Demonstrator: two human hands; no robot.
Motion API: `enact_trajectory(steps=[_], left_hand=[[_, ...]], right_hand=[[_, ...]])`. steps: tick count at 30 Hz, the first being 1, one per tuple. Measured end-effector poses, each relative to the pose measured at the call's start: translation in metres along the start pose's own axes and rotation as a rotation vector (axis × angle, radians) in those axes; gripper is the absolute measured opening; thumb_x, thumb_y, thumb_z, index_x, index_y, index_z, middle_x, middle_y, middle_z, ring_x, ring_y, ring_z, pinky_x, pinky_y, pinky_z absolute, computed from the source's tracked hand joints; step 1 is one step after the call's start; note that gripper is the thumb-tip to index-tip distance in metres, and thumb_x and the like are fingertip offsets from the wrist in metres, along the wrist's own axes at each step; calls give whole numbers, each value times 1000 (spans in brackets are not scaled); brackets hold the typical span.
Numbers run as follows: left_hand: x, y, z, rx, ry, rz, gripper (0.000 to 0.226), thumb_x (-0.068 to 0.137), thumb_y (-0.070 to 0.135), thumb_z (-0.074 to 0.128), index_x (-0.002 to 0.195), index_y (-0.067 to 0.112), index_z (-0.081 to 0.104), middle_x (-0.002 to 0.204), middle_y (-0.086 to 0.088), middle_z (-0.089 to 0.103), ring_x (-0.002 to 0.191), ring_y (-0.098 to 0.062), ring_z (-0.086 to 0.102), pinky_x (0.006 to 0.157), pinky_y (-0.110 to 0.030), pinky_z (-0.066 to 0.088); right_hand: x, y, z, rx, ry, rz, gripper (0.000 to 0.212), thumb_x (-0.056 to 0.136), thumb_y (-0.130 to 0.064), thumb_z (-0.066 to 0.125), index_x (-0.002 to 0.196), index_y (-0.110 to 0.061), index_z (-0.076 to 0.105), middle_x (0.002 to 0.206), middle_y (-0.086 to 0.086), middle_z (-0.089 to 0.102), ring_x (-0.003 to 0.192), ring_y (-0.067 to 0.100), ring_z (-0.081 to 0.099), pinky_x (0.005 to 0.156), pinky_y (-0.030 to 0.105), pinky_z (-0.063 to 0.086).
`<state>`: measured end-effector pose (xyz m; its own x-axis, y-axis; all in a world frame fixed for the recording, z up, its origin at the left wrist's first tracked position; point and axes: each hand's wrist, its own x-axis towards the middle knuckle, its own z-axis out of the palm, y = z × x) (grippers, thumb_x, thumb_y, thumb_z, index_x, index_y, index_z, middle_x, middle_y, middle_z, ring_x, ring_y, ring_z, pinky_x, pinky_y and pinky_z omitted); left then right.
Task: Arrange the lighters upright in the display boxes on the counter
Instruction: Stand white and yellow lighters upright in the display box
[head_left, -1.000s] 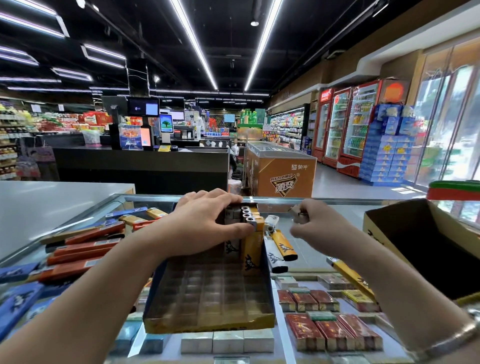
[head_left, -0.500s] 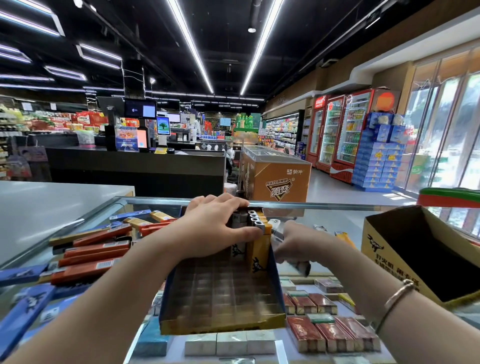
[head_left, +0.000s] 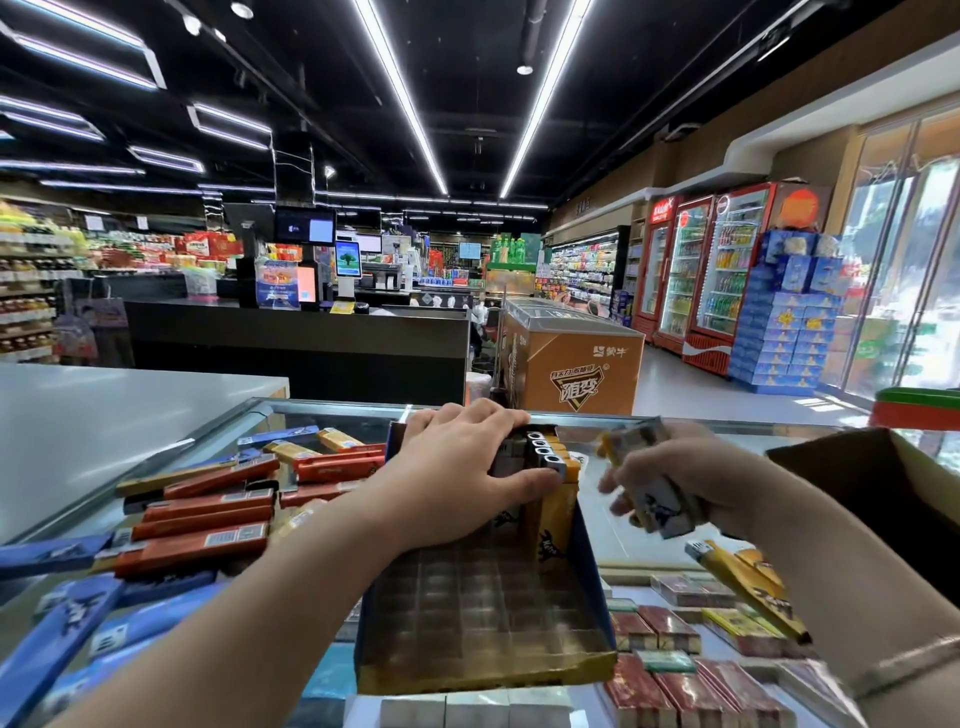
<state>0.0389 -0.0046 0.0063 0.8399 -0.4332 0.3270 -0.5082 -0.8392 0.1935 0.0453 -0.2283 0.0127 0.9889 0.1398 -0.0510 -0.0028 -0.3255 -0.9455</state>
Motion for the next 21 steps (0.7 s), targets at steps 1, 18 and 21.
enact_trajectory(steps=[1,18,21], left_hand=[[0,1,1,-11,7,0,83,70,78,26,141,37,27,143,14,33,128,-11,26,108,-38,13],[-9,15,-19,-836,124,270,31,74,38,69,105,40,66,81,4,67,76,-13,62,73,-22,51],[-11,11,-26,-889,31,343,32,72,25,70,103,31,69,89,-1,70,84,-15,67,76,-23,53]], right_hand=[[-4,-4,-4,100,-12,-48,27,78,8,56,102,-2,56,84,19,66,61,22,67,51,31,53],[-33,-27,17,141,-358,-477,22,67,1,67,89,-1,66,75,14,64,66,24,63,57,32,55],[-32,-28,16,242,-472,-412,18,69,-5,68,86,-12,69,77,15,67,65,25,66,55,30,56]])
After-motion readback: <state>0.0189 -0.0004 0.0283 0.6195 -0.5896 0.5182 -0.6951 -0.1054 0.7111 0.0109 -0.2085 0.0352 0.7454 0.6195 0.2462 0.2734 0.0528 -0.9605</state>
